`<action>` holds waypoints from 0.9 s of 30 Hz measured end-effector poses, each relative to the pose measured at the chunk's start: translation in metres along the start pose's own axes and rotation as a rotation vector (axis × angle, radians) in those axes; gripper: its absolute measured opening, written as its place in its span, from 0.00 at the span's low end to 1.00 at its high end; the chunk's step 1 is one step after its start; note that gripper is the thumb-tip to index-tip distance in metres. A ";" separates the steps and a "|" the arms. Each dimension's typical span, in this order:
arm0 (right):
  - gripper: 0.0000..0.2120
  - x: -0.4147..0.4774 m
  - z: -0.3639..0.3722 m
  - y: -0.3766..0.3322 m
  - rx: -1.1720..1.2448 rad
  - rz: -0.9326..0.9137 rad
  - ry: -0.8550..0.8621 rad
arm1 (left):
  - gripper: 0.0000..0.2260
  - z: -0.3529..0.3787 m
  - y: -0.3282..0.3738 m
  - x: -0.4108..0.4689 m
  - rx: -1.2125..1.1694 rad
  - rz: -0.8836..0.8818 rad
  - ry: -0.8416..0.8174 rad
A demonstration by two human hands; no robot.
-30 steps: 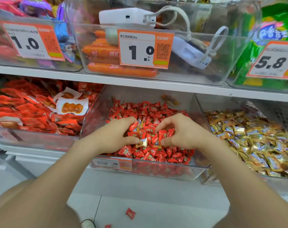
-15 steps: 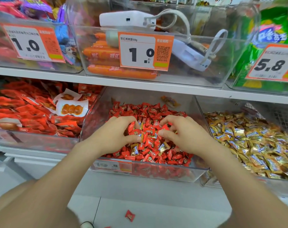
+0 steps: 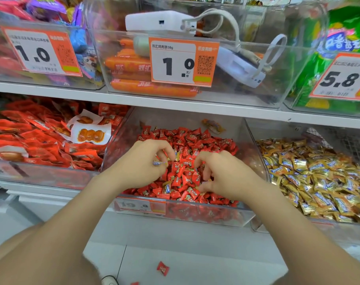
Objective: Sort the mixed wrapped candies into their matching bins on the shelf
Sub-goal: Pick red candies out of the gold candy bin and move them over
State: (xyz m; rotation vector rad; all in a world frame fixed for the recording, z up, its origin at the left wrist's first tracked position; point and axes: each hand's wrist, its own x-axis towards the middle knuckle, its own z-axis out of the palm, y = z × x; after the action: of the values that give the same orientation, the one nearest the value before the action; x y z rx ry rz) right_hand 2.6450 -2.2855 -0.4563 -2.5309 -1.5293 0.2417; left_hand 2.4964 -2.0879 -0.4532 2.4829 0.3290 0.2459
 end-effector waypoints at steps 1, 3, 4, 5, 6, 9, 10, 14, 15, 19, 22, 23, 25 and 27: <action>0.25 0.001 0.001 0.003 0.025 -0.003 -0.003 | 0.16 -0.001 -0.001 -0.001 0.009 -0.004 -0.039; 0.26 0.001 -0.001 0.009 0.122 0.010 0.000 | 0.17 -0.001 -0.003 -0.003 0.043 -0.013 -0.128; 0.27 0.001 -0.002 0.012 0.187 0.020 0.008 | 0.16 -0.001 -0.002 -0.004 0.043 -0.024 -0.156; 0.28 -0.001 -0.005 0.014 0.247 0.023 0.024 | 0.14 -0.001 -0.001 -0.005 0.035 -0.032 -0.167; 0.28 -0.001 -0.006 0.014 0.279 0.014 0.046 | 0.12 -0.001 0.000 -0.005 0.036 -0.031 -0.171; 0.26 -0.001 -0.007 0.006 0.259 -0.056 0.100 | 0.05 -0.001 0.000 -0.004 0.060 -0.040 -0.210; 0.26 0.001 -0.005 0.002 0.243 -0.065 0.117 | 0.09 -0.001 -0.001 -0.005 0.076 -0.061 -0.242; 0.14 0.014 0.009 -0.021 0.185 -0.117 0.177 | 0.17 0.004 -0.004 -0.005 0.144 -0.120 -0.280; 0.14 0.015 0.010 -0.025 0.163 -0.143 0.127 | 0.15 0.004 -0.004 -0.004 0.143 -0.122 -0.288; 0.12 0.015 0.004 -0.018 0.088 -0.186 -0.066 | 0.03 0.000 -0.006 -0.003 0.122 -0.140 -0.344; 0.06 0.009 -0.011 -0.008 0.189 -0.168 -0.129 | 0.03 -0.001 -0.010 -0.004 0.111 -0.142 -0.370; 0.05 0.006 -0.016 -0.004 0.205 -0.156 -0.170 | 0.06 -0.002 -0.011 -0.005 0.119 -0.143 -0.389; 0.06 -0.005 -0.024 0.001 0.220 -0.110 -0.261 | 0.11 -0.004 -0.012 -0.005 0.147 -0.135 -0.430; 0.07 -0.015 -0.029 0.003 0.232 -0.052 -0.320 | 0.11 -0.005 -0.010 -0.004 0.149 -0.124 -0.455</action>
State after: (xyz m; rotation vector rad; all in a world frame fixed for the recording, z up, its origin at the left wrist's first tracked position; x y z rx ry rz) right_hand 2.6476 -2.3018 -0.4279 -2.3503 -1.5626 0.8004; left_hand 2.4894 -2.0783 -0.4559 2.5598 0.3128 -0.4043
